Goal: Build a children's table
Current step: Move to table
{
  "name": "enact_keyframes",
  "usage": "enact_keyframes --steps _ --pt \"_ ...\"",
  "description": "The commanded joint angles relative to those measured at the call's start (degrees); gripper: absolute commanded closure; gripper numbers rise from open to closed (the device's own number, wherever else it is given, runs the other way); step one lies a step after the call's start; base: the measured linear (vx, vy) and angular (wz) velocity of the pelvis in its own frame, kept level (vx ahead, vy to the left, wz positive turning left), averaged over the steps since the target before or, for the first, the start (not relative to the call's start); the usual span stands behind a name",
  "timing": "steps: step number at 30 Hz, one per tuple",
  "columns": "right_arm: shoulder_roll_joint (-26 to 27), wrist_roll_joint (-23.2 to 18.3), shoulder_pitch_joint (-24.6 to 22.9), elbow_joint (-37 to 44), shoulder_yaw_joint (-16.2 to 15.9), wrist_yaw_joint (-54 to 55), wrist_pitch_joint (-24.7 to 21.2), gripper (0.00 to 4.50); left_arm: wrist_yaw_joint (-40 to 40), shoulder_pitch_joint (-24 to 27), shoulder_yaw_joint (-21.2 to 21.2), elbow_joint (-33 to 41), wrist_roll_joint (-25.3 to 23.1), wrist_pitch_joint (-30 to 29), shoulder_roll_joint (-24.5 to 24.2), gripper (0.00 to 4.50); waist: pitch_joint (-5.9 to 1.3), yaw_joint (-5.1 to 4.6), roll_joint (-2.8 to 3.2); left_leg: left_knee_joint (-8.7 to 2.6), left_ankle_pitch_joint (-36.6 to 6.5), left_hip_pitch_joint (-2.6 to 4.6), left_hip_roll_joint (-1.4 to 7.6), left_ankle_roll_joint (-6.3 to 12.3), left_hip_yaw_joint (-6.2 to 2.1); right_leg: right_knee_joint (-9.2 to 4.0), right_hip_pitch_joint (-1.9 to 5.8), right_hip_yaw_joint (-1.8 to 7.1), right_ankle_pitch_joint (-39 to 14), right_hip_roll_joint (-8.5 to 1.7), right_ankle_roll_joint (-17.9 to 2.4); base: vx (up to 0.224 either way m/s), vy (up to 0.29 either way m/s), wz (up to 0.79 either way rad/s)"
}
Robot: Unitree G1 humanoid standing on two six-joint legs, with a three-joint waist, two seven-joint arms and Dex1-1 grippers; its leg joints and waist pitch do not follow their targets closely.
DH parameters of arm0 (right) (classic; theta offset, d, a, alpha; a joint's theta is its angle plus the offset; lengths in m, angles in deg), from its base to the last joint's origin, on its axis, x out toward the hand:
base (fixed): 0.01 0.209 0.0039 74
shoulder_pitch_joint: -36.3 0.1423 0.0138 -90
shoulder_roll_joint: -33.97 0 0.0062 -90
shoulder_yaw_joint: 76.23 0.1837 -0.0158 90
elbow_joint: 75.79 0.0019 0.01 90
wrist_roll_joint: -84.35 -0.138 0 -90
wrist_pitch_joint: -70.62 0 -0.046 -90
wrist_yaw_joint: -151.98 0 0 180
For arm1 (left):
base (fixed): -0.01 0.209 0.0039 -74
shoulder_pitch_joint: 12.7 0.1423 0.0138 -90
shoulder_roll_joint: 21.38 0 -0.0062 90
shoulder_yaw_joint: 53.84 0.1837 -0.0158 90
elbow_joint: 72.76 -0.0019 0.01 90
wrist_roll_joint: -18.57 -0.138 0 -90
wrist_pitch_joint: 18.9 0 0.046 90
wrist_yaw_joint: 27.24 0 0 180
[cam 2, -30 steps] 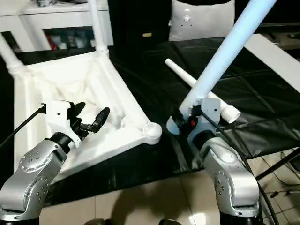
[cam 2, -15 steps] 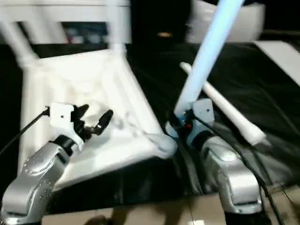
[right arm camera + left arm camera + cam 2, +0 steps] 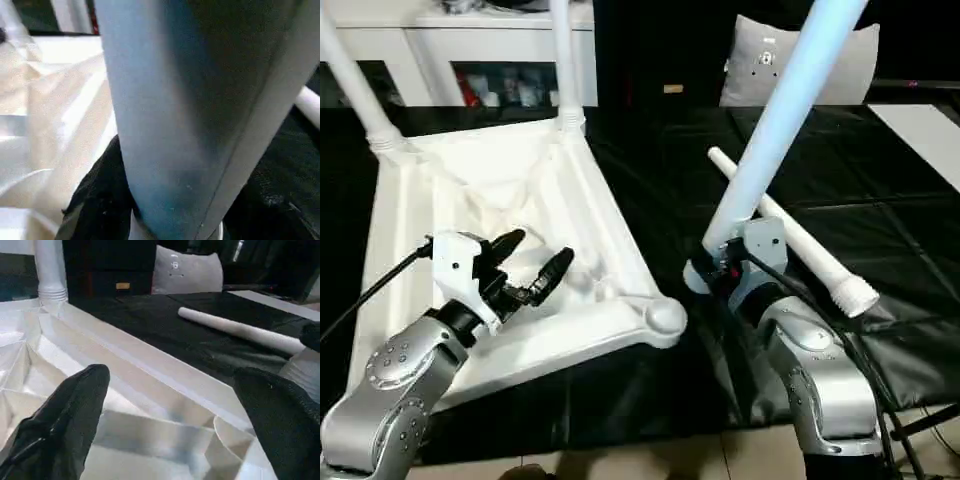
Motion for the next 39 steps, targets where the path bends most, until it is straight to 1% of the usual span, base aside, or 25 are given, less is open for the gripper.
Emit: enact_keyframes --steps 1,3,5,6,7,8,9,10,11,12,13,14,15,16,17,18,20,23,27,29,32,34,35,36,39 --pt "-0.26 -1.27 -0.1 0.4 1.09 -1.11 0.14 2.61 2.28 -0.95 1.41 -0.76 -0.53 0.33 -1.25 0.0 -2.12 -0.17 0.26 -5.63 -9.33 0.3 3.59 0.8 -0.21 -4.95 2.3 2.64 -4.91 -4.33 -12.32 -0.075 0.02 -0.01" --pt "-0.36 -1.06 0.07 -0.01 0.84 -1.79 1.45 2.61 4.7 -1.91 2.9 -1.23 -0.53 -0.51 -3.19 0.0 -1.89 -0.11 0.0 -6.04 -13.62 0.6 3.53 -0.06 0.12 -5.76 1.69 3.03 -14.12 -4.57 -10.12 -0.065 0.014 -0.02" --pt "-0.42 -1.6 0.37 -0.53 0.95 -2.65 1.69 2.61 7.34 -2.67 4.13 -0.97 0.43 -2.99 -4.78 0.0 -1.89 -0.14 -0.01 -6.18 -14.25 0.69 3.58 -0.63 0.45 -5.99 1.23 3.22 -16.33 -4.6 -9.12 -0.027 0.004 -0.01" --pt "-0.74 -2.01 0.55 -0.89 1.06 -3.05 0.68 2.61 9.54 -3.11 5.08 -0.54 1.13 -4.44 -6.07 0.0 -2.0 -0.06 0.21 -6.22 -14.2 0.76 3.49 -0.8 0.52 -5.97 0.98 3.32 -16.49 -4.5 -8.75 0.0 0.0 0.0" --pt "-1.29 -1.9 0.78 -1.42 0.9 -3.9 1.14 2.61 11.95 -3.5 6.1 0.06 1.89 -5.88 -7.59 0.0 -2.07 -0.05 0.23 -6.23 -13.94 0.67 3.5 -0.81 0.51 -5.9 0.98 3.31 -16.13 -4.47 -8.78 0.0 0.0 0.0" --pt "-1.51 -2.61 0.93 -1.72 1.15 -4.65 0.69 2.61 14.1 -3.84 7.08 0.56 2.44 -7.31 -9.14 0.0 -2.22 0.06 0.47 -6.19 -13.15 0.56 3.46 -0.79 0.54 -5.78 0.97 3.33 -14.97 -4.48 -9.1 0.0 0.0 0.0" --pt "-1.51 -2.61 0.93 -1.72 1.15 -4.65 0.69 2.61 14.1 -3.84 7.08 0.56 2.44 -7.31 -9.14 0.0 -2.22 0.03 0.32 -6.19 -12.42 0.47 3.45 -0.58 0.63 -5.72 0.9 3.33 -13.87 -4.41 -9.48 0.0 0.0 0.0" --pt "-1.64 -2.75 1.13 -2.05 1.48 -4.84 1.1 2.61 16.2 -4.31 8.26 0.84 2.52 -8.68 -10.93 0.0 -2.21 -0.04 0.25 -6.18 -11.95 0.32 3.41 -0.43 0.68 -5.67 0.97 3.33 -13.35 -4.38 -9.67 0.0 0.0 0.0" --pt "-1.77 -2.73 1.3 -2.27 1.65 -4.87 1.39 2.61 17.68 -4.66 9.08 0.92 2.34 -9.27 -12.21 0.0 -2.39 0.12 0.38 -6.13 -10.76 0.35 3.37 -0.13 0.72 -5.61 0.96 3.31 -12.49 -4.37 -9.83 0.0 0.0 0.0" --pt "-1.93 -3.06 1.67 -2.57 2.17 -4.85 1.3 2.61 20.56 -5.11 10.54 1.38 2.73 -11.06 -14.68 0.0 -2.49 0.09 0.41 -6.07 -9.7 0.25 3.38 0.01 0.72 -5.44 1.03 3.28 -11.15 -4.33 -10.06 0.0 0.0 0.0" --pt "-1.92 -3.17 1.76 -2.55 2.35 -4.75 1.26 2.61 21.71 -5.37 11.28 1.57 2.62 -11.47 -15.74 0.0 -2.74 0.21 0.47 -5.89 -7.22 0.23 3.32 0.44 0.78 -5.13 1.11 3.26 -7.8 -4.25 -10.55 0.0 0.0 0.0" --pt "-1.87 -3.23 1.82 -2.59 2.47 -4.75 1.31 2.61 22.45 -5.67 11.74 1.63 2.61 -11.79 -16.44 0.0 -3.01 0.2 0.54 -5.62 -3.84 0.03 3.27 0.89 0.85 -4.65 1.36 3.21 -2.77 -4.14 -11.31 0.0 0.0 0.0" --pt "-2.05 -2.57 1.86 -2.7 2.2 -4.88 2.41 2.61 23.07 -6.02 12.27 1.74 2.4 -12.05 -17.11 0.0 -3.51 0.28 0.54 -5.21 -0.17 -0.05 3.2 1.57 0.99 -4.11 1.48 3.15 3.46 -4.02 -12.13 0.0 0.0 0.0" --pt "-2.2 -2.08 1.89 -2.79 1.98 -4.99 3.22 2.61 23.4 -6.25 12.58 1.8 2.26 -12.18 -17.5 0.0 -3.73 0.3 0.5 -5.0 1.9 -0.17 3.13 2.02 1.05 -3.78 1.58 3.09 6.75 -3.93 -12.52 0.0 0.0 0.0" --pt "-2.17 -2.39 1.88 -2.73 1.95 -5.0 2.31 2.61 23.78 -6.57 12.99 2.2 2.03 -12.65 -18.07 0.0 -4.0 0.35 0.78 -4.68 4.87 -0.26 2.98 2.85 1.17 -3.31 1.48 2.89 12.14 -3.68 -13.4 0.0 0.0 0.0" --pt "-2.13 -2.51 1.85 -2.7 1.95 -4.92 1.79 2.61 23.89 -6.74 13.21 2.51 1.96 -13.28 -18.4 0.29 -3.83 0.32 0.65 -4.72 5.14 -0.53 2.86 3.5 1.22 -3.25 1.61 2.78 13.97 -3.63 -13.93 0.0 0.0 0.0" --pt "-2.0 -2.54 1.68 -2.69 1.89 -5.01 1.52 2.61 23.04 -7.3 13.93 3.78 2.02 -17.08 -19.2 0.36 -3.67 0.36 0.62 -4.85 3.14 -0.46 2.94 3.6 1.31 -3.47 1.61 2.75 12.01 -3.72 -14.31 0.0 0.0 0.0" --pt "-2.07 -2.24 1.6 -2.67 1.79 -5.04 2.05 2.61 22.28 -7.48 14.12 4.26 1.94 -18.51 -19.3 0.68 -3.25 0.44 0.68 -5.24 -1.14 -0.27 3.27 2.59 1.43 -4.06 1.47 2.82 4.96 -3.89 -14.51 0.0 0.0 0.0" --pt "-1.8 -2.2 1.36 -2.96 1.94 -4.47 2.44 2.61 20.9 -8.45 14.5 4.18 1.32 -20.78 -18.88 0.87 -3.02 0.54 0.68 -5.54 -3.84 -0.15 3.36 1.41 1.51 -4.51 1.26 2.94 -0.45 -3.87 -13.56 0.0 0.0 0.0" --pt "-1.66 -2.26 1.33 -2.86 1.82 -4.51 2.36 2.61 20.44 -8.84 14.67 4.0 1.21 -21.68 -18.76 1.14 -3.07 0.66 0.75 -5.54 -3.79 -0.18 3.32 1.25 1.48 -4.54 1.25 2.95 -0.68 -3.88 -13.24 0.0 0.0 0.0" --pt "-1.46 -2.56 1.35 -2.61 1.45 -4.79 1.8 2.61 20.37 -9.32 15.05 3.87 1.13 -22.58 -18.82 1.21 -3.11 0.73 0.65 -5.57 -3.67 -0.19 3.29 1.19 1.52 -4.57 1.18 2.96 -0.53 -3.83 -12.98 0.0 0.0 0.0" --pt "-1.57 -2.83 1.41 -2.44 1.16 -5.21 1.09 2.61 20.36 -9.56 15.14 3.69 1.14 -22.7 -18.64 1.46 -3.07 0.84 0.66 -5.6 -3.6 -0.22 3.26 1.2 1.52 -4.63 1.14 2.96 -0.76 -3.8 -12.85 0.0 0.0 0.0" --pt "-1.75 -2.81 1.38 -2.37 1.0 -5.36 0.68 2.61 20.61 -9.68 15.22 3.49 1.31 -22.52 -18.52 1.46 -3.1 0.93 0.65 -5.58 -3.53 -0.24 3.25 1.17 1.55 -4.67 1.16 2.99 -0.85 -3.84 -12.82 0.0 0.0 0.0" --pt "-2.0 -1.93 1.32 -2.28 0.81 -4.93 1.16 2.61 20.8 -9.88 15.34 3.17 1.45 -22.72 -18.34 1.61 -3.17 0.97 0.64 -5.57 -2.9 -0.29 3.25 1.17 1.52 -4.55 1.2 2.96 -0.13 -3.79 -12.8 0.0 0.0 0.0" --pt "-1.68 -2.19 1.64 -2.39 1.09 -4.57 0.95 2.61 21.08 -11.35 16.56 1.64 0.52 -23.15 -18.35 1.86 -3.27 1.05 0.63 -5.49 -2.11 -0.27 3.17 1.25 1.54 -4.46 1.17 2.94 1.02 -3.75 -12.63 0.0 0.0 0.0"
